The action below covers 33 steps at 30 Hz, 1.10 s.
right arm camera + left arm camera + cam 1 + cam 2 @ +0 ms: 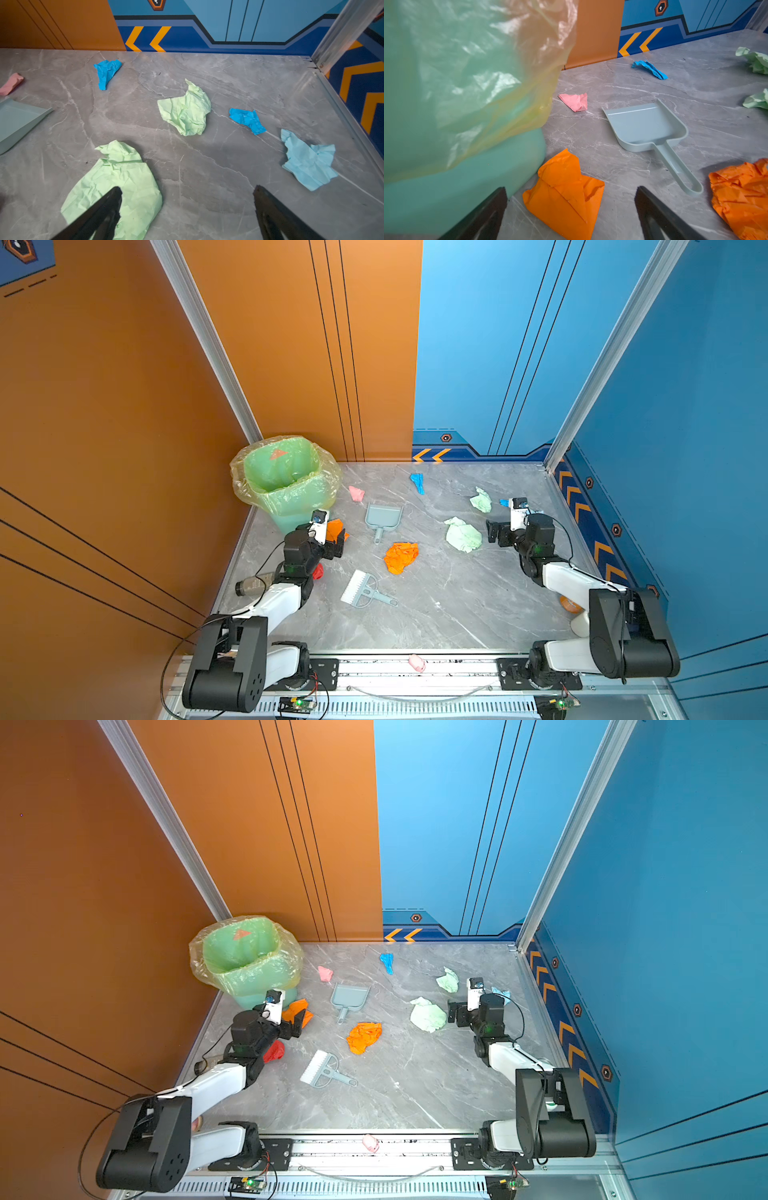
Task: Sweep away the paper scraps from the table
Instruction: 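Move left gripper over the pale blue brush while right gripper advances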
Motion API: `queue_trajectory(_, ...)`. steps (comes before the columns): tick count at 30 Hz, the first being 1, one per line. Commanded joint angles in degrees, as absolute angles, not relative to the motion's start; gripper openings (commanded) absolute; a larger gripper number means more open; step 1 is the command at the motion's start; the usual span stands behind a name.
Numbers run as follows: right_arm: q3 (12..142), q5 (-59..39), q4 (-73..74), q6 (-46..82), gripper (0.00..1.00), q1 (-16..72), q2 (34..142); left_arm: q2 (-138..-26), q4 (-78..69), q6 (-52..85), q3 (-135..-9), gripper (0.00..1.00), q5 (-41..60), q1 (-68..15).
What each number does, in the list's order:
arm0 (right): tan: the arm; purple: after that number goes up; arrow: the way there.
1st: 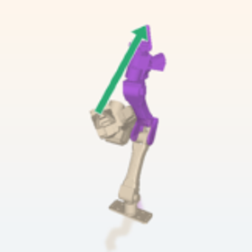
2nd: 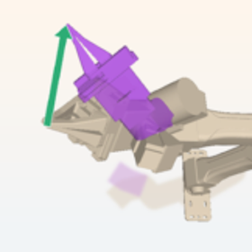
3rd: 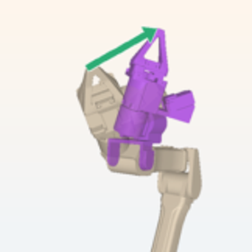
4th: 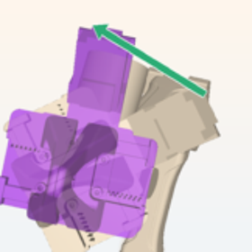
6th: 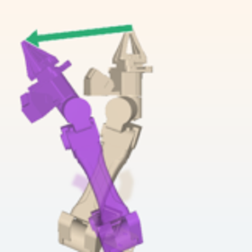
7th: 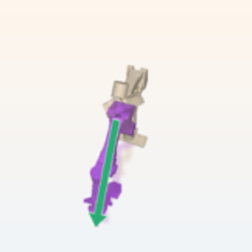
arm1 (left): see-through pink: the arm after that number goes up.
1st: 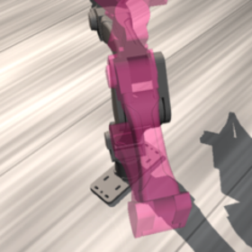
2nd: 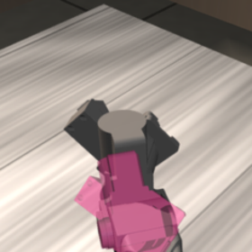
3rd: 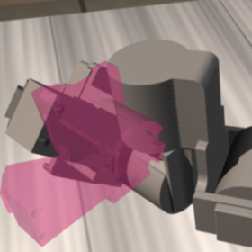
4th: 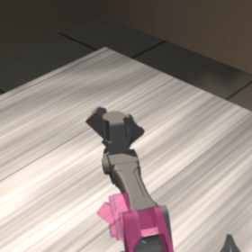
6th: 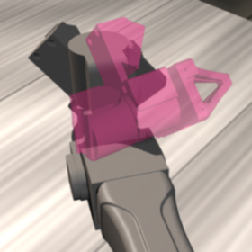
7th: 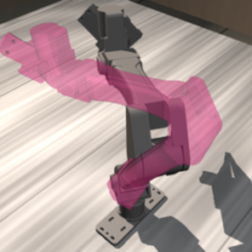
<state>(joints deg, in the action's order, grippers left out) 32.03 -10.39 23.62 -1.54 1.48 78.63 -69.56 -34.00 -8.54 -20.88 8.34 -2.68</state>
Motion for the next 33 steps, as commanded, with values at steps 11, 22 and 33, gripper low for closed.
queue_trajectory(11,43.66,-20.85,-1.22,-13.48,1.0,13.79,74.53,-61.01,-23.11,-18.48,-20.42,0.98,15.25,-6.01)
queue_trajectory(22,48.32,-25.09,-10.58,-16.97,1.0,22.09,74.18,-53.95,-11.85,-29.04,-20.85,0.98,13.2,-13.51)
queue_trajectory(33,49.0,-27.9,-12.88,-17.14,1.0,25.05,73.03,-54.21,3.85,-37.27,-26.55,0.98,12.8,-20.96)
